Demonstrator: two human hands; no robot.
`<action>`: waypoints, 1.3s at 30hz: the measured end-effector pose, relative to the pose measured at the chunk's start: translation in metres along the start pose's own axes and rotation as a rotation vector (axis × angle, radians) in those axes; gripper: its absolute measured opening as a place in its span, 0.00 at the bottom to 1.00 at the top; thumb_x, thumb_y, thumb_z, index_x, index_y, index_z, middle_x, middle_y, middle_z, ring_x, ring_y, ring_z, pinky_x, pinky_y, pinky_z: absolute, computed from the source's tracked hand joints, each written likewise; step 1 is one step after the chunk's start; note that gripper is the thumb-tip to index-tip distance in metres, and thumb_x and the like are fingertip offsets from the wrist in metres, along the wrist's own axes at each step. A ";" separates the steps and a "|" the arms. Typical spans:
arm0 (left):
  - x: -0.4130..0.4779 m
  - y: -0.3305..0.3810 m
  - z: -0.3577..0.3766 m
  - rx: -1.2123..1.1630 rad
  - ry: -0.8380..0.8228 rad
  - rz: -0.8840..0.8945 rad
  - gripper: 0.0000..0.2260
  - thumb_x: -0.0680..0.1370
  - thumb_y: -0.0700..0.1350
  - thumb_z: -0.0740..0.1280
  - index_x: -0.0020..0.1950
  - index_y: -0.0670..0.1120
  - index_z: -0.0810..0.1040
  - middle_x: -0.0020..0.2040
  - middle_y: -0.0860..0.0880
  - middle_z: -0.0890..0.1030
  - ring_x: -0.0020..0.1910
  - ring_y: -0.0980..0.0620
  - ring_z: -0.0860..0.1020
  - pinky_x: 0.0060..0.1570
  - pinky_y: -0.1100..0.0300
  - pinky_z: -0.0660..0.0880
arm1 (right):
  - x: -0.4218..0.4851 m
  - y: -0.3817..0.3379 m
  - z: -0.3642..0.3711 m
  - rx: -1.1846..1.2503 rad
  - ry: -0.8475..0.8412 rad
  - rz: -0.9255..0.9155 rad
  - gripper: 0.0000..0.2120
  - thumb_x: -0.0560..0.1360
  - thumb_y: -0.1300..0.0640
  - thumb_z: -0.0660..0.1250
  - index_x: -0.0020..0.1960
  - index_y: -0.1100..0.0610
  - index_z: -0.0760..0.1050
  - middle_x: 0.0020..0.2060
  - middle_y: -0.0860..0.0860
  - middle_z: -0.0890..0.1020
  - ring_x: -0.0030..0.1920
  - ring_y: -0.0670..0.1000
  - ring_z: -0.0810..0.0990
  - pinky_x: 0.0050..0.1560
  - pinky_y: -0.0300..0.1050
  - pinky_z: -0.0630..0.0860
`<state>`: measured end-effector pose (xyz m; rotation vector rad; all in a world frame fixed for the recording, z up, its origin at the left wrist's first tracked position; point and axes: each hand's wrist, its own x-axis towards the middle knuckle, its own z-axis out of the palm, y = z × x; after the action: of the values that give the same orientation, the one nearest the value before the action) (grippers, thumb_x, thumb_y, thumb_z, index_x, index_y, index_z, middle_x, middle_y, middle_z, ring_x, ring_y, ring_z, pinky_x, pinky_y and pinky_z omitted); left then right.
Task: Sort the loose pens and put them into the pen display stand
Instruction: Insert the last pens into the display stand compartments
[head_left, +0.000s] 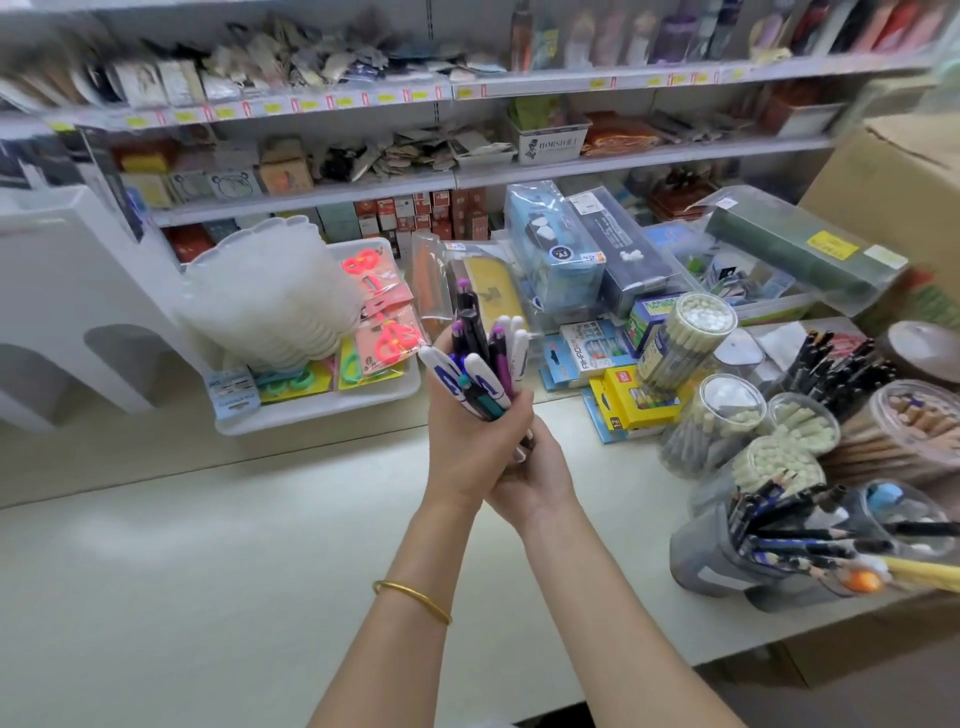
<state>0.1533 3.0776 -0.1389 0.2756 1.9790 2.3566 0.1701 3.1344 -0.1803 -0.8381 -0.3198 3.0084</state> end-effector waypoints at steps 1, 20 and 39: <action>0.000 0.002 0.000 0.010 -0.003 0.012 0.31 0.67 0.33 0.69 0.69 0.48 0.68 0.59 0.46 0.80 0.59 0.51 0.79 0.59 0.49 0.76 | -0.001 0.000 0.002 -0.013 -0.018 -0.010 0.15 0.75 0.55 0.65 0.56 0.64 0.80 0.52 0.58 0.83 0.50 0.54 0.83 0.53 0.45 0.80; -0.008 0.003 0.004 -0.019 0.133 -0.084 0.21 0.70 0.29 0.70 0.46 0.57 0.80 0.42 0.58 0.84 0.47 0.61 0.82 0.48 0.62 0.77 | -0.021 0.003 0.028 -0.094 -0.108 -0.043 0.15 0.80 0.55 0.60 0.61 0.60 0.78 0.52 0.57 0.83 0.48 0.54 0.84 0.45 0.44 0.82; -0.097 0.032 -0.116 0.113 0.021 -0.358 0.10 0.75 0.32 0.66 0.53 0.43 0.77 0.33 0.48 0.79 0.33 0.52 0.78 0.33 0.62 0.74 | -0.065 0.062 0.044 -1.273 -0.315 -0.403 0.03 0.76 0.58 0.68 0.49 0.53 0.77 0.39 0.54 0.79 0.30 0.45 0.75 0.24 0.34 0.68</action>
<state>0.2315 2.9438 -0.1365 -0.0943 1.9771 2.0393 0.2063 3.0617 -0.1228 -0.1531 -2.1638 2.2513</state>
